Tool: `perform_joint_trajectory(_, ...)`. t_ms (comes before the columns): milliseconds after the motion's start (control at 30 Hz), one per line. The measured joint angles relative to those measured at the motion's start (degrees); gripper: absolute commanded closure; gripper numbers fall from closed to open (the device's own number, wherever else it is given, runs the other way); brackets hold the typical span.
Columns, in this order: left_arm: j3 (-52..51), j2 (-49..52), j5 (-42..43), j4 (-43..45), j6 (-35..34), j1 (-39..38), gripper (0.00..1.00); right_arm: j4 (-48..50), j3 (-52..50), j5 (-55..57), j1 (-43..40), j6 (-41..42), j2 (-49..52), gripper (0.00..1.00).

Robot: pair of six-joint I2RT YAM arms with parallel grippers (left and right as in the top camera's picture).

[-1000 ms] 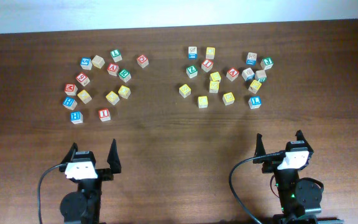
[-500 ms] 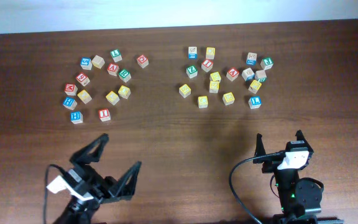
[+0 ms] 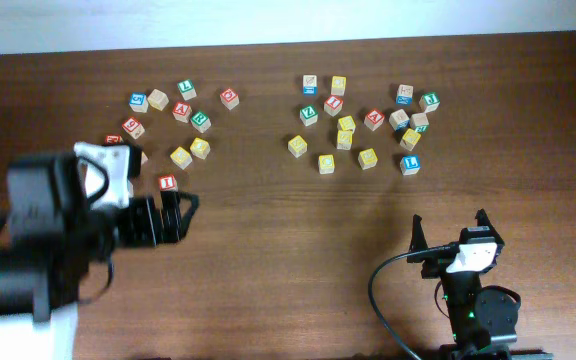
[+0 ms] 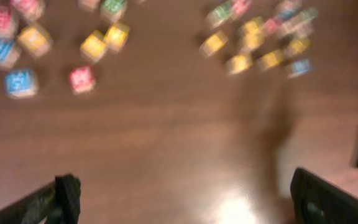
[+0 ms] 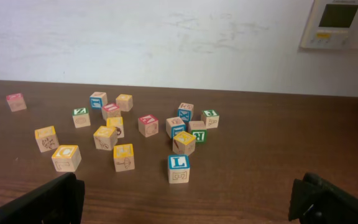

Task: Spell out ICRA
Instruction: 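Reach the left gripper over the red-lettered I block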

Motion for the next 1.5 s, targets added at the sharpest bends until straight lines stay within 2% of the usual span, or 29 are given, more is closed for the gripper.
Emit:
perform_joint_trajectory(100, 1.5, 12.4, -5.1, -4.4, -0.5, 0.2, 0.01, 0.0, 0.0, 0.0, 0.0, 0.0, 0.0, 0.02)
perform_joint_trajectory(233, 1.5, 21.9, -7.7, -1.3, -3.0, 1.7, 0.01, 0.0, 0.0, 0.0, 0.0, 0.0, 0.0, 0.02)
perform_joint_trajectory(300, 1.5, 26.3, -7.8, -0.7, -3.5, 1.9, 0.36, 0.0, 0.0, 0.0, 0.0, 0.0, 0.0, 0.02)
perform_joint_trajectory(333, 1.5, 27.9, -7.8, -0.6, -3.8, 1.9, 0.36, 0.0, 0.0, 0.0, 0.0, 0.0, 0.0, 0.02)
perform_joint_trajectory(367, 1.5, 29.8, -7.9, 0.0, -3.9, 1.9, 0.26, 0.0, 0.0, 0.0, 0.0, 0.0, 0.0, 0.01)
perform_joint_trajectory(400, 1.5, 31.2, -7.8, 0.6, -4.0, 1.9, 0.22, 0.0, 0.0, 0.0, 0.0, 0.0, 0.0, 0.02)
perform_joint_trajectory(600, 1.5, 37.6, -9.4, 7.1, -4.3, 1.9, 0.22, 0.0, 0.0, 0.0, 0.0, 0.0, 0.0, 0.02)
perform_joint_trajectory(767, 1.5, 42.1, -13.6, 10.7, -4.4, 1.9, 0.25, 0.0, 0.0, 0.0, 0.0, 0.0, 0.0, 0.02)
perform_joint_trajectory(1067, 1.5, 50.0, -15.1, 18.5, -4.3, 1.6, 0.32, 0.0, 0.0, 0.0, 0.0, 0.0, 0.0, 0.02)
perform_joint_trajectory(1267, 1.5, 52.9, -21.4, 22.1, -4.3, -0.7, 0.30, 0.0, 0.0, 0.0, 0.0, 0.0, 0.0, 0.02)
perform_joint_trajectory(1433, 1.5, 53.7, -22.2, 23.7, -4.3, -0.7, 0.34, 0.0, 0.0, 0.0, 0.0, 0.0, 0.0, 0.02)
perform_joint_trajectory(1500, 1.5, 53.7, -21.5, 24.5, -4.3, -0.7, 0.46, 0.0, 0.0, 0.0, 0.0, 0.0, 0.0, 0.02)
